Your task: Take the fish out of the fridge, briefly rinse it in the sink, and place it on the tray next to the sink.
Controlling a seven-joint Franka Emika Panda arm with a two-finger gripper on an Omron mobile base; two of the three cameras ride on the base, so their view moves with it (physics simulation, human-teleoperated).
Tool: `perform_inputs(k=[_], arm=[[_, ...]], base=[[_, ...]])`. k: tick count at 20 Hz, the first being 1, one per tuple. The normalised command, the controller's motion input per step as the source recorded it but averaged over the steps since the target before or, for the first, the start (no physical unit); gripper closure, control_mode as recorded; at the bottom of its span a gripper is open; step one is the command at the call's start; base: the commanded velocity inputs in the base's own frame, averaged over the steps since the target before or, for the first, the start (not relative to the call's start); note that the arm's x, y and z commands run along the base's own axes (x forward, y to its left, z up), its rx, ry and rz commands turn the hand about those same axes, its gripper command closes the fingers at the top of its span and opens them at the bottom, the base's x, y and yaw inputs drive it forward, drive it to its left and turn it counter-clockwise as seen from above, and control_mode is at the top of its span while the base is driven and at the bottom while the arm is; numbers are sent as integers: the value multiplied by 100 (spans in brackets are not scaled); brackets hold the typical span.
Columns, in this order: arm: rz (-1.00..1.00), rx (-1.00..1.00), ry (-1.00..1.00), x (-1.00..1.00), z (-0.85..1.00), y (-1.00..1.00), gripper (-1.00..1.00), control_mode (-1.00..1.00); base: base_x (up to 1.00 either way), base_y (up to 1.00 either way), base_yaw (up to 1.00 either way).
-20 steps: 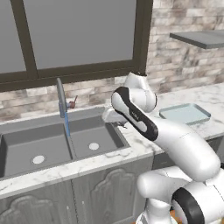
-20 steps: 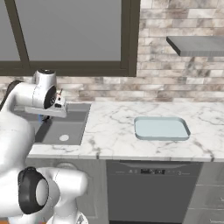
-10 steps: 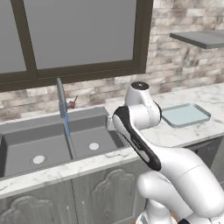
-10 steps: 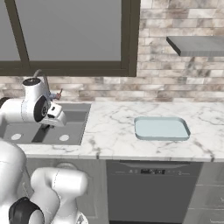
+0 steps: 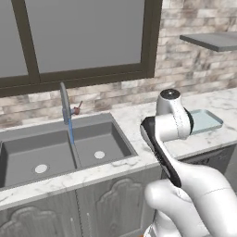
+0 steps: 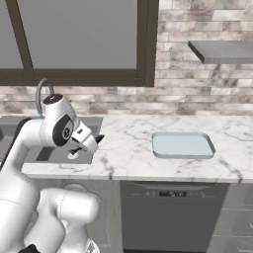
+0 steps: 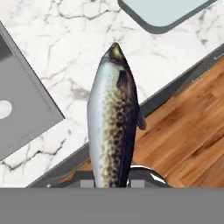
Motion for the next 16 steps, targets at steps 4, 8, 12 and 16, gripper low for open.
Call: perform_inputs(k=[4,8,12,16], arm=[[-61,-5,1,30,10,-100,100,-100],[-53,3,2,86,61,-95,100,-100],[-38,10,0,99,53,-96,100,-100],[-4,24,0,53,23,-98,100,-100]], base=[[0,0,0],[0,0,0],[0,0,0],[0,0,0]])
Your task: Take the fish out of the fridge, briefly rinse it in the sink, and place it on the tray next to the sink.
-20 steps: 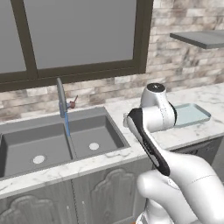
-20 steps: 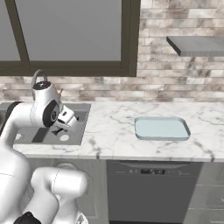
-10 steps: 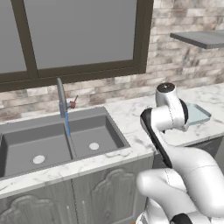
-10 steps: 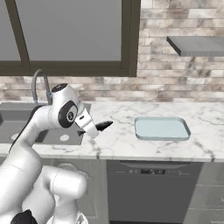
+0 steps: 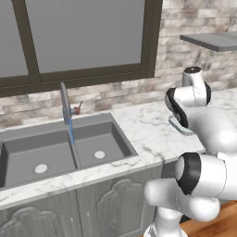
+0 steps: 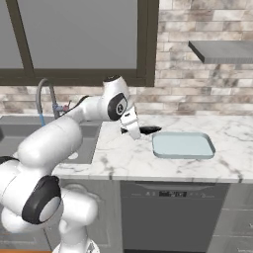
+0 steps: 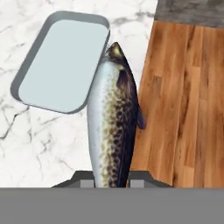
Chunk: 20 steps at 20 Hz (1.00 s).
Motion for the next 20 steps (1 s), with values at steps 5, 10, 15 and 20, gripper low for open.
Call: perform_inputs(k=[5,10,15,20], arm=[[8,36,-7,0,-27,-86,100,-100],[0,6,-1,12,-2,-10,100,-100],[0,-7,0,40,-28,-12,100,-100],[0,-10,0,49,-49,-8,100,-100]], base=[[0,0,0],[0,0,0],[0,0,0],[0,0,0]])
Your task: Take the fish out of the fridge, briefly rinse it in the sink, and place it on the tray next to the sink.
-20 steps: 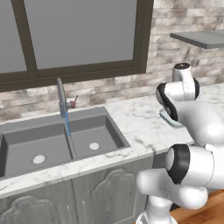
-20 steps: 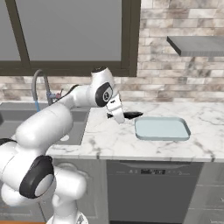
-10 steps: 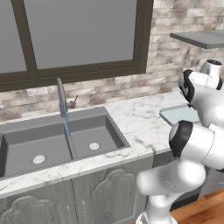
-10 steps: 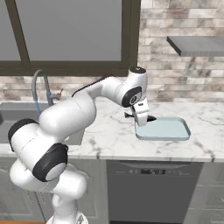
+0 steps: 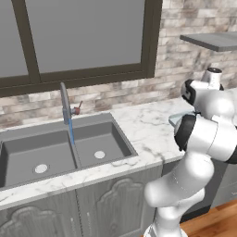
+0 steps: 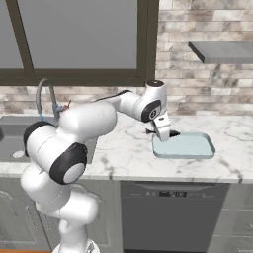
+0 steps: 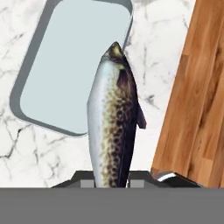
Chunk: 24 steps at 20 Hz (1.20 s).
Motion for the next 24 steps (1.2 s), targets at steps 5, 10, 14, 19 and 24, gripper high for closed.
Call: perform_inputs(k=[5,10,14,19,24], arm=[[-5,-1,-1,60,-13,-22,100,-100],[-8,0,1,34,-39,-32,100,-100],[-8,0,3,30,-38,-26,100,-100],[-4,2,6,44,-16,-15,100,-100],[-1,0,2,37,-16,-10,100,-100]], base=[[0,0,0],[0,0,0],[0,0,0],[0,0,0],[0,0,0]])
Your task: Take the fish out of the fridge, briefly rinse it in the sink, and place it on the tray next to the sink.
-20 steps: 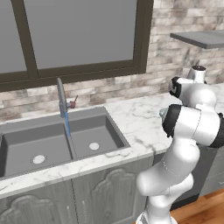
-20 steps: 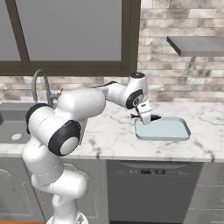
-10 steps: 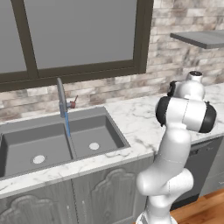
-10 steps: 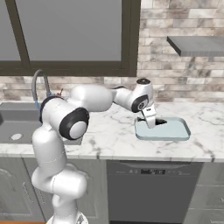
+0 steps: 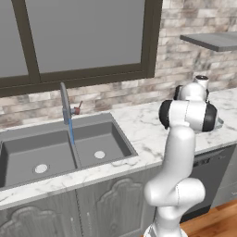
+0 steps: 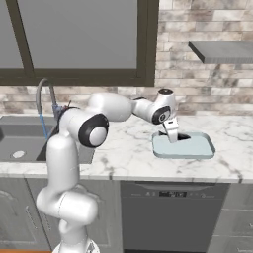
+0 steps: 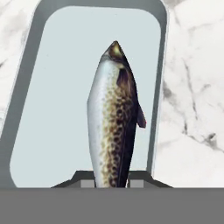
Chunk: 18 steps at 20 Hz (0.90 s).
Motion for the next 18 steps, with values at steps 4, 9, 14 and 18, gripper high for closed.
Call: perform_inputs(k=[4,9,14,18], arm=[[0,0,1,12,-38,-9,100,-100],[0,0,1,8,-43,-3,100,-100],[0,0,0,27,-23,-1,100,-100],[0,0,0,36,-19,-10,100,-100]], base=[[0,0,0],[0,0,0],[0,0,0],[0,0,0]])
